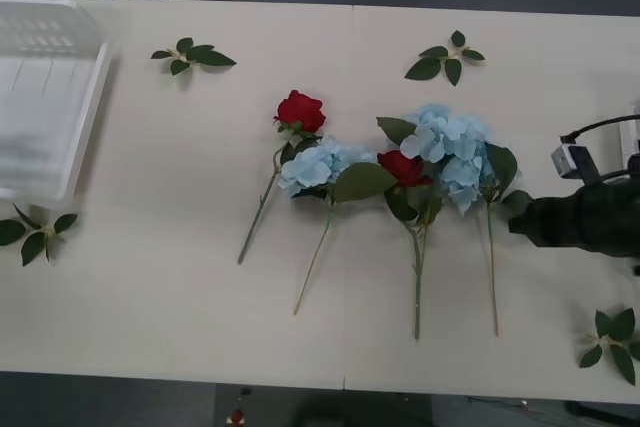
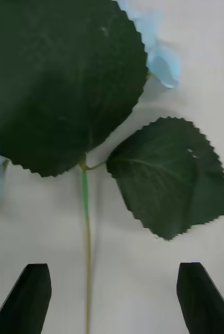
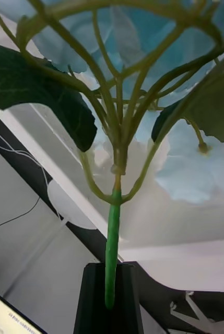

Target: Put the red flowers into the right box and the blue flowers into the left box

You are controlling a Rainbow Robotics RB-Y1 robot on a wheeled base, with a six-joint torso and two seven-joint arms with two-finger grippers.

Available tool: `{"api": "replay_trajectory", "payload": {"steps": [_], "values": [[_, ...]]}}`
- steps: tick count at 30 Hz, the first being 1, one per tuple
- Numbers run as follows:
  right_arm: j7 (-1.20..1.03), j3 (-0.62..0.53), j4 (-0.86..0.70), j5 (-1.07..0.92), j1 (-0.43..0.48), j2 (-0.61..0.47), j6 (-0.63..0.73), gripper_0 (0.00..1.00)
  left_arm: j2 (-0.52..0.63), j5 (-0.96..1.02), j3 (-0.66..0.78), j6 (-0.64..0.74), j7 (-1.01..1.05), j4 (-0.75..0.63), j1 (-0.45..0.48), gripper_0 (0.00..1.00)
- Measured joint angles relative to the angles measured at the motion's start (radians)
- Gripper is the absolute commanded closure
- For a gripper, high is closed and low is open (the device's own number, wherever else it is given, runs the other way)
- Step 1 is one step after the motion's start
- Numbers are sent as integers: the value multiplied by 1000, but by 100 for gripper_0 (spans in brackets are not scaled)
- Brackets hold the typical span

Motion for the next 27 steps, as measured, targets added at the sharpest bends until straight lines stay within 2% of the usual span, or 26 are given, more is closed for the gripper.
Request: {"api": "replay_trajectory", "payload": {"steps": [3,4,5,6,8,10,19,23,25,27], "values": [[-7,38,0,44,-16,16,-25,29,-1,2,-48,-76,0,50,0,97],[-7,50,0,58,-20,20,-31,29,-2,2,-49,-81,0,61,0,83],[-7,61,0,71,-22,23,-37,29,-4,2,-46,-81,0,68,0,43],[-7,72,1,83,-23,25,-46,30,-6,2,-40,-81,0,72,0,24],[-10,97,8,97,-24,29,-77,29,-8,2,-23,-81,0,71,0,5],[-21,119,29,109,-24,34,-109,29,-9,4,-10,-81,0,63,0,0],[-34,145,147,174,-32,131,-160,30,-8,79,-4,-74,-29,56,-62,0],[-34,147,174,175,-49,156,-180,30,-9,254,94,79,-232,32,-83,0],[-34,148,177,188,-55,162,-181,37,-11,308,202,164,-273,8,-80,0],[-34,148,177,197,-56,164,-198,52,-15,392,310,243,-273,-8,-79,0]]}}
